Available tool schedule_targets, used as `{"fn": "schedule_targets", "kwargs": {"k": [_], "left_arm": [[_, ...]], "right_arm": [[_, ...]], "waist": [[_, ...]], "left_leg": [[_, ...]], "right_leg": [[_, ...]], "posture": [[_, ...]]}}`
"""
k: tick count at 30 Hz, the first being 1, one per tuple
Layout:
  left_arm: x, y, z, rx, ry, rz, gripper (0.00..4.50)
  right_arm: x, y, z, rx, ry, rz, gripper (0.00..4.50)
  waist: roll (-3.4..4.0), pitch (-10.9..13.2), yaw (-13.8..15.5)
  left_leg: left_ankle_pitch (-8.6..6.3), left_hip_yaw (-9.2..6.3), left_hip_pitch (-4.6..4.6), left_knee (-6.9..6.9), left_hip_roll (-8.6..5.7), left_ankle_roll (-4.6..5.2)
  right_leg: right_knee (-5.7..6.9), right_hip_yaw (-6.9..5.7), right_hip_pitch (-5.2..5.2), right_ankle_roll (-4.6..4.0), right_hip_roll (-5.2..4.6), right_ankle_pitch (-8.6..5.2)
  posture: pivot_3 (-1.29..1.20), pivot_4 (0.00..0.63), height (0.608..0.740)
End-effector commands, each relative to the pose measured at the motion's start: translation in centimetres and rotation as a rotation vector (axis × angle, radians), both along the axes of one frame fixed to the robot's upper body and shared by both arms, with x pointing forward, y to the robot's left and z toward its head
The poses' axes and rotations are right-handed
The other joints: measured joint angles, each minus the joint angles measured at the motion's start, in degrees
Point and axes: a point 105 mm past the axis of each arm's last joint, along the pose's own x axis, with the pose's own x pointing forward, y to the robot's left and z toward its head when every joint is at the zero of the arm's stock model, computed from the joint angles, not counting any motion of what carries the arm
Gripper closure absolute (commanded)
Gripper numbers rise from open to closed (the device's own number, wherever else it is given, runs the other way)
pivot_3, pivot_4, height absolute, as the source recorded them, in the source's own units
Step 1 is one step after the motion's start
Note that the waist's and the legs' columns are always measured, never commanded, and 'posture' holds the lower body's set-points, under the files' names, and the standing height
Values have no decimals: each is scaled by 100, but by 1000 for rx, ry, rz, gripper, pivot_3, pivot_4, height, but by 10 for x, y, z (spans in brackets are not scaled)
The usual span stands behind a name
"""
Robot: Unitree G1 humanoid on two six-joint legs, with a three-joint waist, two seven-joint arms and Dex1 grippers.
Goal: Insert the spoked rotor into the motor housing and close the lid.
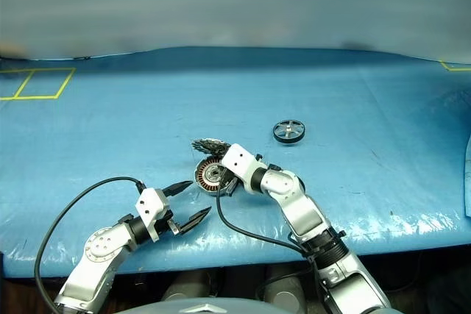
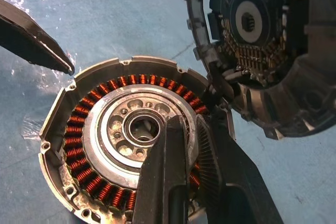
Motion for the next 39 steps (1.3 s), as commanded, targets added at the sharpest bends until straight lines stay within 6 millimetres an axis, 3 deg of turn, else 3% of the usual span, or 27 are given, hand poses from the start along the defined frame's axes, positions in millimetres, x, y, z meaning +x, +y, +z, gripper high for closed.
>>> {"fn": "schedule_targets", "kwargs": {"k": [1, 13, 18, 22, 25, 30, 34, 39], "left_arm": [[1, -2, 4, -2, -18, 1, 37], [1, -1, 3, -6, -17, 2, 37], [0, 0, 4, -4, -18, 5, 37], [2, 1, 4, -3, -20, 1, 37], [4, -1, 5, -5, -24, -5, 37], [7, -2, 6, -6, -29, -12, 37], [9, -3, 6, -7, -32, -12, 37], [7, -2, 5, -10, -39, 1, 37]], "right_arm": [[3, 3, 11, 27, -48, 7, 4062], [-11, -3, 28, 146, 20, 25, 4062], [-26, -34, 23, 128, 105, -5, 4062], [-29, -84, 11, -41, 127, -84, 4062], [-4, -117, 25, -108, 29, -238, 3894], [37, -161, 51, -195, -143, -464, 2512], [55, -172, 62, -189, -180, -514, 2512], [73, -180, 60, -173, -161, -543, 2512]], "waist": [[0, 0, -2], [0, 0, 12], [0, 2, 29], [0, 6, 39], [-1, 12, 6], [-2, 13, 15], [-4, 14, 29], [-3, 15, 27]], "left_leg": [[0, 0, 0, 0, 0, 0], [0, -1, -1, 0, 0, 0], [-3, -4, -1, 1, -2, 3], [-4, -2, -1, 6, -3, 5], [-4, 4, -4, 8, -1, 4], [-2, 12, -1, 9, 6, 1], [-8, 13, -7, 8, -4, 13], [-14, 16, -12, 8, -6, 22]], "right_leg": [[0, 0, 0, 9, 0, 5], [0, 0, 0, 10, 0, 6], [-5, -4, 1, 2, -5, -2], [-6, -6, 8, -5, -9, -14], [-1, 0, 9, -4, -15, -13], [6, -5, 7, -4, -16, -11], [-4, -6, 7, 22, -15, 6], [-19, -5, 6, -3, -17, 24]], "posture": [[0, 150, 740], [0, 150, 740], [0, 150, 740], [0, 150, 740], [0, 150, 740], [0, 150, 740], [0, 150, 740], [0, 150, 740]]}}
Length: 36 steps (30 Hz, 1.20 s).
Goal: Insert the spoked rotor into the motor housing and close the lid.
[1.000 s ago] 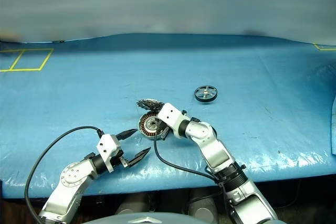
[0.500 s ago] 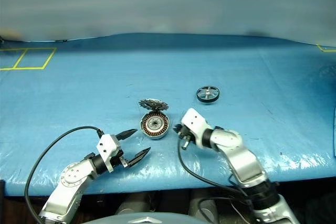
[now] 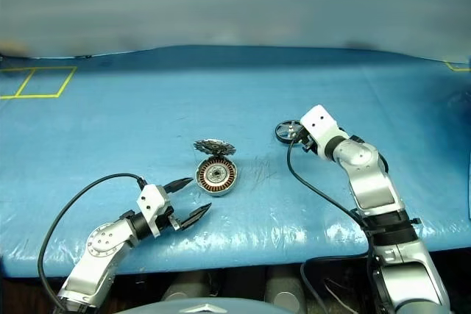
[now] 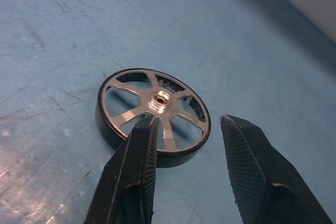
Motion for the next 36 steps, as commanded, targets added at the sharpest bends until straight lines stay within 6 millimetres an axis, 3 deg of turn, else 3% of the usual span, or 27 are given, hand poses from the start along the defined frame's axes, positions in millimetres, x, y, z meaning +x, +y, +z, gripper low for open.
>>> {"fn": "schedule_targets", "kwargs": {"k": [1, 27, 36], "left_arm": [[-1, -1, 5, -4, -33, 2, 37], [-3, 0, 4, 1, -31, 20, 37], [-3, 0, 4, 1, -30, 21, 37]], "right_arm": [[10, -4, 11, 19, -50, -16, 2512], [8, -1, 2, 34, -28, -4, 2512], [-15, 39, 4, 114, 53, 213, 2512]], "waist": [[0, 0, -1], [4, 2, -5], [5, 2, -5]], "left_leg": [[-1, 0, 0, 0, 0, 1], [-1, 3, 0, 3, 1, 1], [-1, 3, 1, 4, 1, 1]], "right_leg": [[-2, 0, 0, 0, 1, 1], [-1, 4, 1, 5, 2, 4], [0, 4, 1, 5, 3, 4]], "posture": [[0, 150, 740], [0, 150, 740], [0, 150, 740]]}}
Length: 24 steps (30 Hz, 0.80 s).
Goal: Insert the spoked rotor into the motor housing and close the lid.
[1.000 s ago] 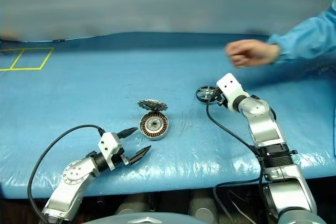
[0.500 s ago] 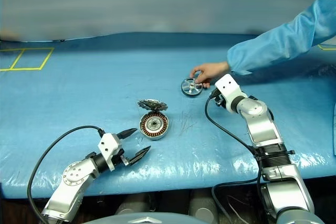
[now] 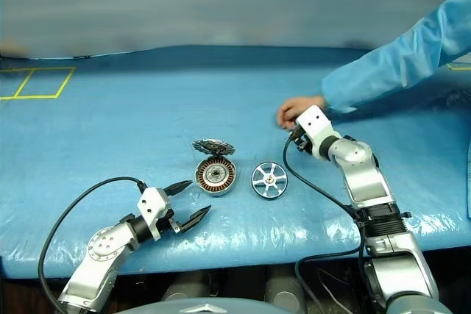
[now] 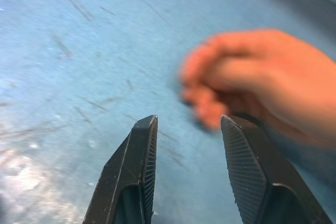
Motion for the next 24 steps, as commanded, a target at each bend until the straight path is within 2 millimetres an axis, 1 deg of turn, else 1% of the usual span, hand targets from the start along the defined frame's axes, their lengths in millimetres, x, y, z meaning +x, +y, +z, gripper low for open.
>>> {"fn": "schedule_targets", "kwargs": {"k": [1, 4, 6, 8, 10, 13, 16, 20, 23, 24], "left_arm": [[0, -2, 10, -11, -44, -4, 37], [-1, -1, 9, -11, -40, 1, 37], [-2, -1, 9, -10, -38, 2, 37], [-2, -1, 8, -10, -34, 0, 37], [-2, -1, 8, -9, -33, -2, 37], [-2, -2, 7, -9, -29, -8, 37], [-2, -3, 7, -8, -25, -12, 37], [-2, -2, 7, -6, -25, -14, 37], [-1, -2, 7, -5, -27, -12, 37], [-2, -1, 7, -4, -27, -10, 37]], "right_arm": [[-15, 16, 11, 1, -4, 120, 2512], [-41, 22, 8, -67, 43, 238, 2512], [-55, 25, 6, -97, 77, 297, 2512], [-73, 24, -2, -162, 147, 360, 2512], [-83, 19, -6, -213, 186, 382, 2512], [-90, 16, -6, -247, 208, 399, 2512], [-97, 20, -10, -272, 227, 441, 2512], [-95, 24, -16, -291, 238, 457, 2512], [-91, 27, -15, -300, 215, 461, 1955], [-91, 29, -14, -303, 212, 471, 1621]], "waist": [[0, 0, 4], [3, 1, 29], [3, 2, 30], [5, 2, 17], [5, 2, 14], [5, 2, 11], [5, 2, 14], [4, 2, 22], [4, 2, 22], [4, 2, 22]], "left_leg": [[0, -1, 0, 0, 0, 0], [-1, -4, -1, 0, -1, 2], [-4, -5, -6, 1, -4, 5], [-4, -3, -8, 5, -3, 5], [-4, -3, -7, 7, -1, 5], [-4, -1, -6, 10, 3, 4], [-4, 0, -6, 12, 4, 3], [-4, 0, -8, 12, 3, 3], [-4, 0, -10, 12, 2, 3], [-4, 0, -10, 12, 2, 3]], "right_leg": [[0, 0, 0, 0, 0, 0], [-3, -4, 1, 0, -1, 0], [-7, -7, 2, 2, -6, -1], [-9, -5, 1, 6, -6, 1], [-9, -5, 3, 30, -4, -14], [-8, -3, 4, 34, -9, -15], [-8, -2, 5, 35, -12, -16], [-12, -4, 5, 38, -11, -14], [-15, -3, 4, 40, -11, -12], [-15, -3, 4, 40, -11, -12]], "posture": [[0, 150, 740], [0, 150, 740], [0, 150, 740], [0, 150, 740], [0, 150, 740], [0, 150, 740], [0, 150, 740], [0, 150, 740], [0, 150, 740], [0, 150, 740]]}}
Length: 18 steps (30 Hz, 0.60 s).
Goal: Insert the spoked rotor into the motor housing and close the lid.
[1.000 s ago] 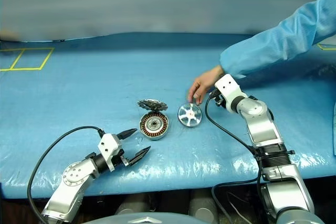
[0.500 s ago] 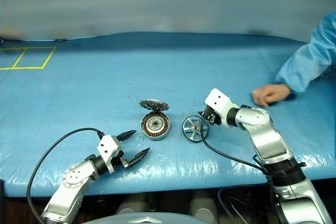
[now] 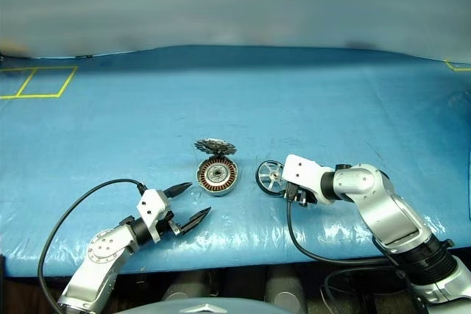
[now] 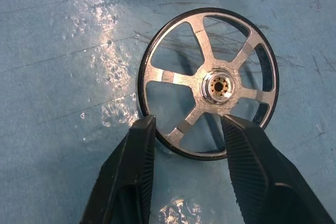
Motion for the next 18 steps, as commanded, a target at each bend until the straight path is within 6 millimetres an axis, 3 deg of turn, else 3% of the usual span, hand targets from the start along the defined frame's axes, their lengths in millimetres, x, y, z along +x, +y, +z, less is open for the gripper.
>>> {"fn": "schedule_targets", "kwargs": {"k": [1, 7, 18], "left_arm": [[0, -1, 9, -2, -38, -10, 37], [-1, -2, 7, -4, -34, -5, 37], [-2, -1, 6, -2, -31, 3, 37]], "right_arm": [[5, 6, 12, -2, -57, 38, 1621], [8, 7, 16, -16, -71, 58, 1621], [9, 8, 0, -17, -20, 36, 1621]], "waist": [[0, 0, 4], [0, 0, 12], [0, 0, 18]], "left_leg": [[0, 0, 0, 0, 0, 0], [0, -1, -1, 0, 0, 0], [0, -2, -1, 0, -1, 0]], "right_leg": [[0, 0, 0, 0, 0, 0], [-2, -2, 0, 0, 2, 1], [-2, -2, 0, -8, 3, 6]], "posture": [[0, 150, 740], [0, 150, 740], [0, 150, 740]]}}
